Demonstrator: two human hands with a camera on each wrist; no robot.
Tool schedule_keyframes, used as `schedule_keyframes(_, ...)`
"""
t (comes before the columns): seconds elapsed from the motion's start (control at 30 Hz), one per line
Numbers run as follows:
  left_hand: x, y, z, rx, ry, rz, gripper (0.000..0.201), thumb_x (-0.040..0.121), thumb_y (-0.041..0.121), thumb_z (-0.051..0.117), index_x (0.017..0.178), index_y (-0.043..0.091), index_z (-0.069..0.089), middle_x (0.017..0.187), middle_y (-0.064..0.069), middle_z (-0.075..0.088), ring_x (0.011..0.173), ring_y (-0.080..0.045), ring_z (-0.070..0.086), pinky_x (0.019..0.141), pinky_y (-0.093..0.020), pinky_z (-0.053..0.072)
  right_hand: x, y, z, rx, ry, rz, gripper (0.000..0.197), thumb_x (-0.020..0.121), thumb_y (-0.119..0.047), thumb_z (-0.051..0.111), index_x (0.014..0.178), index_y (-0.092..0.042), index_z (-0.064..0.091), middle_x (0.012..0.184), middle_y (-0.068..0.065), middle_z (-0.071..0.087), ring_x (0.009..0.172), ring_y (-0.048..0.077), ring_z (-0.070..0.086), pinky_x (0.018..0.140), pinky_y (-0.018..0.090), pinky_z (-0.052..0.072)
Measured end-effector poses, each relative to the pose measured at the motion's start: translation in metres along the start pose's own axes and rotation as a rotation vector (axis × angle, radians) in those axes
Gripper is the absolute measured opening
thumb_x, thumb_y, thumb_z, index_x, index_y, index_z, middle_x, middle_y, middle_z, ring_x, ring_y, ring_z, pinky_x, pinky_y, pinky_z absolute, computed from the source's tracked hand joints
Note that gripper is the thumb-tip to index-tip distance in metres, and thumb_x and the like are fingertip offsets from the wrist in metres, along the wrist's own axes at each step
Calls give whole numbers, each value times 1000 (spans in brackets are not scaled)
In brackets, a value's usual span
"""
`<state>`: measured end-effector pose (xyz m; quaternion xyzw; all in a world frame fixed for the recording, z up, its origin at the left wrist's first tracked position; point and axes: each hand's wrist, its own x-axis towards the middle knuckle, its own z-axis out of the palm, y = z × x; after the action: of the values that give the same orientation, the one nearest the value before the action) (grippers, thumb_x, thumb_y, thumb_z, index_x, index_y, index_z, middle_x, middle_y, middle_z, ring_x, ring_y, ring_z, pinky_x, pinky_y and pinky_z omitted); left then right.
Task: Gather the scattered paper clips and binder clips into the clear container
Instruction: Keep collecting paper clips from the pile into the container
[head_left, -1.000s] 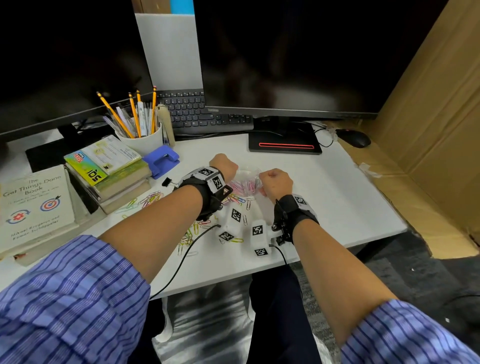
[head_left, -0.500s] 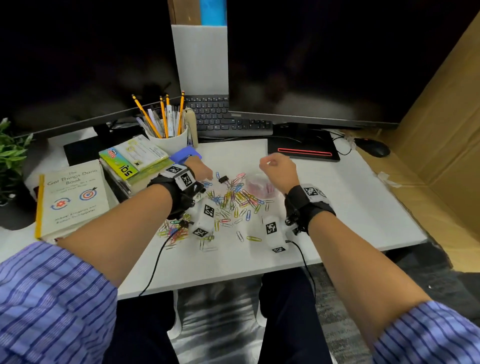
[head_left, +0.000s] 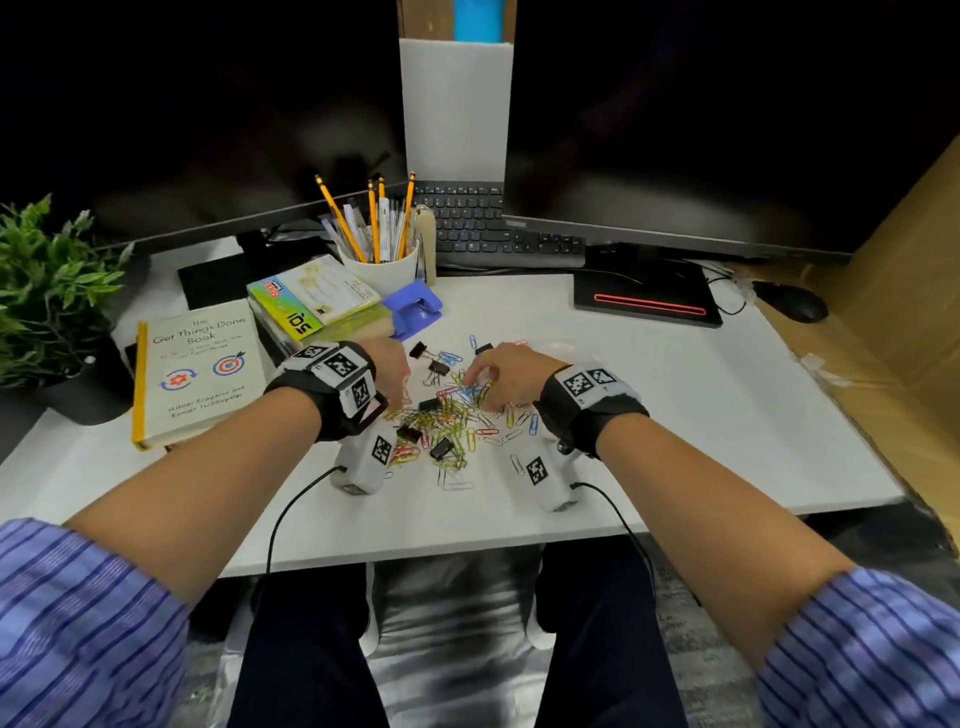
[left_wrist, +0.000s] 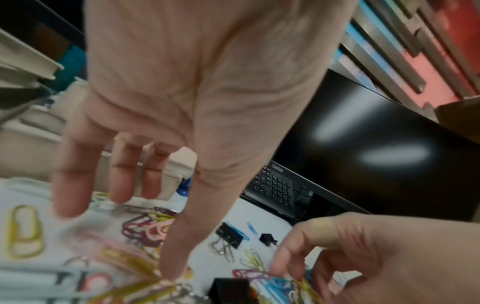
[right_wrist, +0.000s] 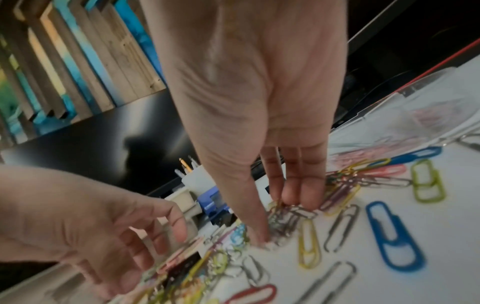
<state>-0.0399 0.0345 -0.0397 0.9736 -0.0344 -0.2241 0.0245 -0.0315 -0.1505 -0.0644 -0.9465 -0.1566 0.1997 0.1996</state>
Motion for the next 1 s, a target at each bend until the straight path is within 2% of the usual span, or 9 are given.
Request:
schedule_keyframes(0.1, -11, -4, 1, 13, -33, -23, 54, 87, 17, 65, 136, 8, 46, 138, -11, 49, 124, -26, 51, 91, -29, 44, 1, -1, 3, -35, 65, -1, 27, 82, -7, 68, 108, -12, 68, 102, 1, 54, 84, 14, 52, 53, 13, 38)
schedule_keyframes(0.2, -12, -12, 3, -118, -111, -22, 58, 82, 17, 71, 134, 15, 46, 135, -10, 52, 102, -25, 57, 79, -30, 48, 0, -3, 1, -73, 106, 16, 23, 82, -8, 68, 106, -11, 69, 101, 2, 54, 86, 15, 51, 55, 14, 37)
schedule_keyframes(0.37, -12, -24, -2, -231, -103, 4, 48, 82, 3, 65, 127, 14, 53, 78, -1, 55, 57, -12, 48, 48, -19, 37, 0, -30, 8, 87, 45, -118, 29, 79, -19, 73, 108, -18, 69, 95, -2, 50, 90, 16, 50, 66, 22, 39)
schedule_keyframes(0.47, -17, -32, -4, -184, -112, -36, 42, 82, 4, 67, 121, 13, 55, 104, -7, 58, 66, -13, 49, 52, -20, 42, 2, -46, 19, 51, -142, -200, 36, 79, -24, 75, 113, -22, 65, 104, -3, 51, 94, 12, 49, 81, 24, 38)
schedule_keyframes(0.6, -23, -46, 0, -175, -213, -54, 55, 78, 16, 75, 127, 16, 51, 109, -7, 54, 81, -17, 49, 76, -24, 50, 11, -43, 29, 32, -79, -212, 27, 77, -14, 75, 103, -13, 68, 99, -5, 56, 91, 13, 52, 78, 24, 39)
schedule_keyframes(0.73, -29, -51, 5, -178, -164, -56, 51, 81, 8, 69, 127, 14, 49, 71, 3, 43, 54, -11, 40, 47, -19, 35, 14, -32, 18, -39, -24, -120, 20, 81, -10, 69, 101, -11, 69, 99, -3, 61, 95, 15, 55, 80, 25, 42)
schedule_keyframes(0.83, -29, -52, 6, -90, -87, -45, 46, 82, 4, 64, 126, 10, 50, 86, 1, 55, 55, -11, 42, 44, -17, 33, 15, -31, 14, -57, 40, -119, 24, 82, -5, 63, 104, -11, 71, 115, 3, 66, 102, 17, 58, 83, 24, 45)
schedule_keyframes(0.9, -28, -51, 7, -31, -66, -44, 42, 84, 3, 63, 125, 4, 53, 108, -7, 56, 74, -18, 49, 56, -20, 39, 17, -37, 17, -49, 77, -155, 26, 84, -3, 56, 104, -11, 71, 111, 2, 66, 95, 15, 56, 80, 22, 40)
schedule_keyframes(1.0, -22, -54, 11, 14, -28, -38, 41, 86, 4, 62, 125, -3, 56, 112, -13, 55, 95, -22, 49, 77, -27, 39, 22, -56, 25, 43, 75, -206, 21, 87, -10, 59, 103, -13, 72, 97, -4, 59, 89, 10, 53, 79, 20, 38)
